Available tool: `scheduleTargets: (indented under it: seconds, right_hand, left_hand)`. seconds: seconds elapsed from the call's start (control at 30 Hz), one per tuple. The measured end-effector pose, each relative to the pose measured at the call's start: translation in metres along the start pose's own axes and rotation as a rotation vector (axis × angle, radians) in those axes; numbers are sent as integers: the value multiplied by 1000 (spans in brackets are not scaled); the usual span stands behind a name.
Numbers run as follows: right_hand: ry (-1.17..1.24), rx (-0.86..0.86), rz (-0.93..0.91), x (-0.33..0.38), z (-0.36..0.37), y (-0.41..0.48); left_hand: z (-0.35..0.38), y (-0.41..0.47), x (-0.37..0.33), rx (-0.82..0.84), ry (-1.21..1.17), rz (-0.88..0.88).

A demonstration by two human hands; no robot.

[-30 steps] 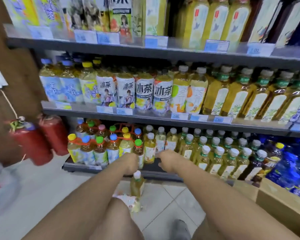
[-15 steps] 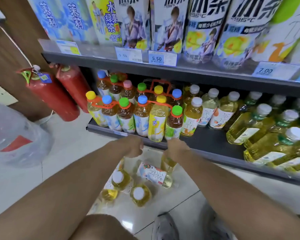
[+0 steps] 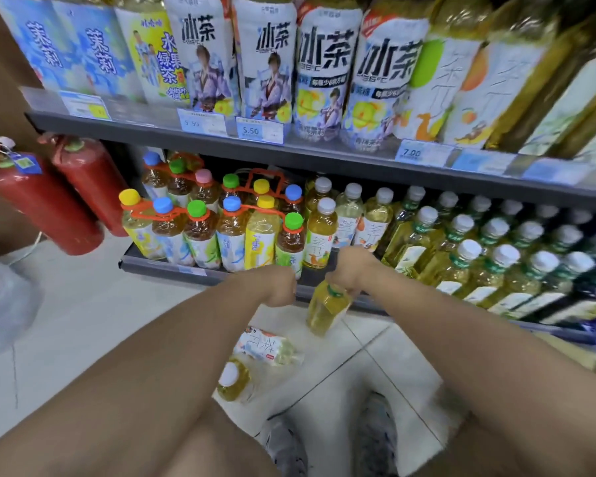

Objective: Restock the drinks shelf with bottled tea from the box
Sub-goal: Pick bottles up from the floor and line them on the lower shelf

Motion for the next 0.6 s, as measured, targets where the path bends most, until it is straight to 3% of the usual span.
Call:
scheduleTargets:
  seconds: [0.2,0.6]
  right_hand:
    - [472,-139,246,-72,-43,-43]
    - [413,-423,481,-190,-73,-51]
  left_hand:
    - [-21,2,-76,-85,38,93]
    - [-11,54,-149,-79,236,112]
Point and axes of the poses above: each hand's wrist, its own y-axis towards the middle knuckle, its own z-axis out of the palm, x = y × z, the point moved 7 cm from there along y, towards the middle knuckle, and after that the axes turned 9 degrees about -z, right-handed, at the moved point
